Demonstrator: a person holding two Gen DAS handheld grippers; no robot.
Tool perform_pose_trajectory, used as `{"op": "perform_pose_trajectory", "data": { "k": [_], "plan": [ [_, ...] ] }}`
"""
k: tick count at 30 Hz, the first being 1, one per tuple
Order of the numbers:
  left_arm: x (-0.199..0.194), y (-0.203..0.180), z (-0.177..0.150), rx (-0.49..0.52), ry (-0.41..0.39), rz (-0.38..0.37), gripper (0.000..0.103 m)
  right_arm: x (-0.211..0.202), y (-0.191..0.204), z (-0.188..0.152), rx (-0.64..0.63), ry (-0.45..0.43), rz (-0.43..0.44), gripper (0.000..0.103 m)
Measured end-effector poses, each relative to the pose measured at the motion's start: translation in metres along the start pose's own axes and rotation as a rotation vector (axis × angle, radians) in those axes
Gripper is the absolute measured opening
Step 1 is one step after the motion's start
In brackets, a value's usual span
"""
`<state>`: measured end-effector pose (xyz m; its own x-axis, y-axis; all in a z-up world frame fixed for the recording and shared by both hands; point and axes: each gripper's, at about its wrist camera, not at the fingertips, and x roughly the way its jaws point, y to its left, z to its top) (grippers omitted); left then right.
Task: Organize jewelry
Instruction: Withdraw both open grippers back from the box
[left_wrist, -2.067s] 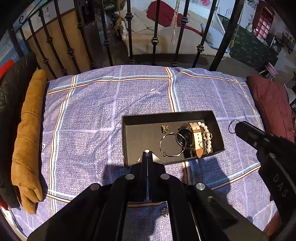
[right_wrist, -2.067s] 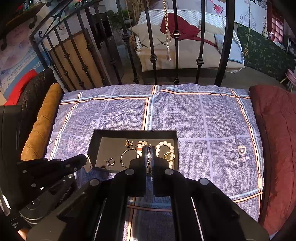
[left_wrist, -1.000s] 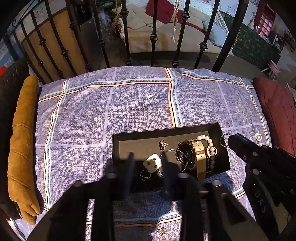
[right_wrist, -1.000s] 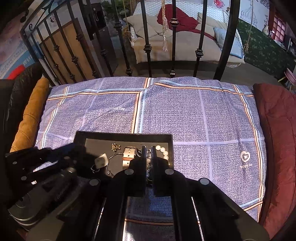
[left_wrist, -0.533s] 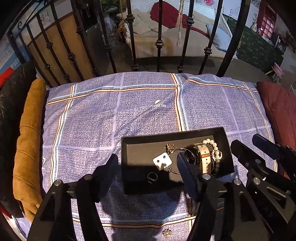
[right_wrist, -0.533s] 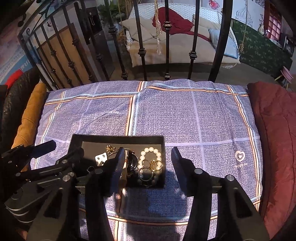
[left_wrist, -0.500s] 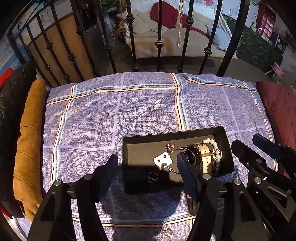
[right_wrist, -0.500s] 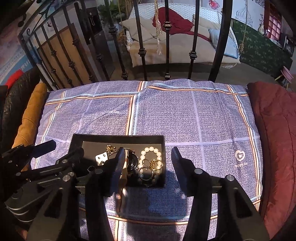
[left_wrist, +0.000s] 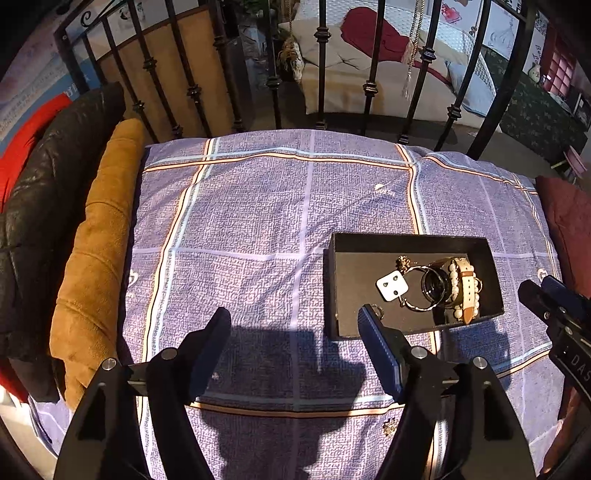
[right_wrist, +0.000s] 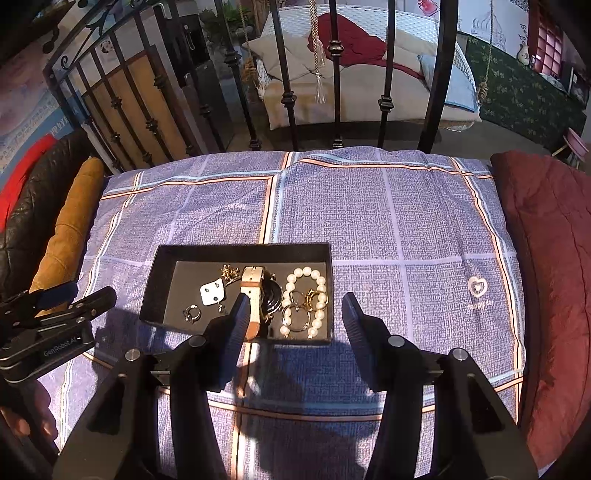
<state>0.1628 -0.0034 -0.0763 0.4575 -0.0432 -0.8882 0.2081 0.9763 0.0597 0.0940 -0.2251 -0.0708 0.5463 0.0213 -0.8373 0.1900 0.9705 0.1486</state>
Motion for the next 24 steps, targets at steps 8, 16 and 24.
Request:
{"op": "perform_pose_trajectory", "data": {
  "k": [8,16,24],
  "plan": [
    [-0.001,0.008,-0.032,0.002,0.039,0.011,0.074,-0.004,0.015,-0.026,-0.018,0.028,0.023,0.052],
    [0.002,0.001,-0.069,0.058,0.066,0.027,0.083,-0.005,0.032,-0.064,-0.019,0.077,0.041,0.052],
    [0.002,0.011,-0.085,0.045,0.049,0.03,0.095,0.003,0.056,-0.104,-0.025,0.14,0.043,0.052]
  ]
}}
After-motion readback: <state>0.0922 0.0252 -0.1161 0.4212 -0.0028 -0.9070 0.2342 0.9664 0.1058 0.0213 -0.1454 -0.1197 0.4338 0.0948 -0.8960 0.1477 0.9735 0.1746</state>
